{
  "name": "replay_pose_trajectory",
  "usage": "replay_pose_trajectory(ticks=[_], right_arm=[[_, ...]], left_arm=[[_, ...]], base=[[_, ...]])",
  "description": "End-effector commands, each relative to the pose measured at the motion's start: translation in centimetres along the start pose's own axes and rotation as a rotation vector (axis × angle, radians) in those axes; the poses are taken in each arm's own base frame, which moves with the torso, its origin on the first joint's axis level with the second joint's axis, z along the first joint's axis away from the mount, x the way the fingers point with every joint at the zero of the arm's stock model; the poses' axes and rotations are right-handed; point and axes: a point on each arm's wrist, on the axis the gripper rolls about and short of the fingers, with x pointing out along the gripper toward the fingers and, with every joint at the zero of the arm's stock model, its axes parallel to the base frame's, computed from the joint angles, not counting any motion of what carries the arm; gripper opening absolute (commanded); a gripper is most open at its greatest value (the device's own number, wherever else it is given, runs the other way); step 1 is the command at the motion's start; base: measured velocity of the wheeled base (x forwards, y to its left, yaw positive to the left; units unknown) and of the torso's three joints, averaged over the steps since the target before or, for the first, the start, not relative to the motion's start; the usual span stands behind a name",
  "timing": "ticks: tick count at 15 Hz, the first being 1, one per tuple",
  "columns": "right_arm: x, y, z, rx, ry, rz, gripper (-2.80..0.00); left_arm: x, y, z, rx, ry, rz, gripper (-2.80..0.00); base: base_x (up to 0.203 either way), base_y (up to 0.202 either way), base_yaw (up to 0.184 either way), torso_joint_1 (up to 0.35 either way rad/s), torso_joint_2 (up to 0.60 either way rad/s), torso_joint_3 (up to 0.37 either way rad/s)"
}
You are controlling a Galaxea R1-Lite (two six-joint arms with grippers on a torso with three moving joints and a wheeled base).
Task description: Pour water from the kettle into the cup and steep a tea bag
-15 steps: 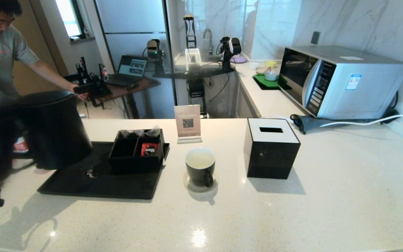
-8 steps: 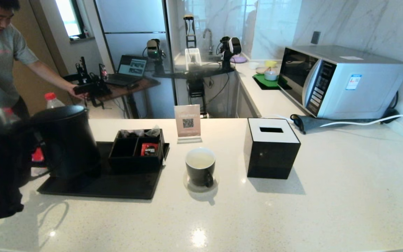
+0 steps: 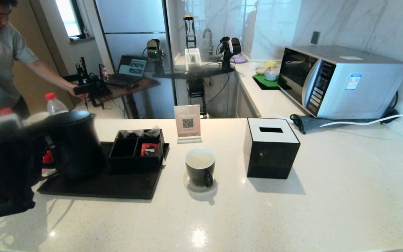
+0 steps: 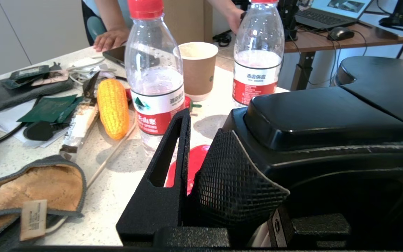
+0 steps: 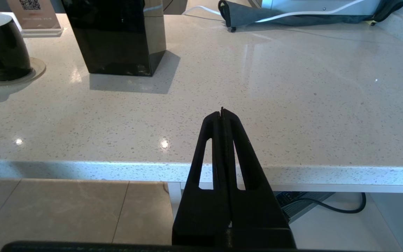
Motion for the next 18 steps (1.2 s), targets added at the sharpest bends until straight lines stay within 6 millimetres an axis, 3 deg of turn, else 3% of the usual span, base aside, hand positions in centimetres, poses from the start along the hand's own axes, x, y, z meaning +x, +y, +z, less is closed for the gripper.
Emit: replay_pose_trajectory(ticks=[1,18], right_arm=[[0.0,0.0,0.0,0.0,0.0,0.001,-2.8],[0.0,0.0,0.0,0.0,0.0,0.001,-2.8]], left_arm=[[0.3,0.0,-0.4,-0.003,-0.013,0.003,-2.8],[0.0,-0.4,-1.6,0.006,0.023,-0.006,-2.8]], base=[[0.0,0.0,0.0,0.0,0.0,0.0],[0.0,0.0,0.0,0.0,0.0,0.0]])
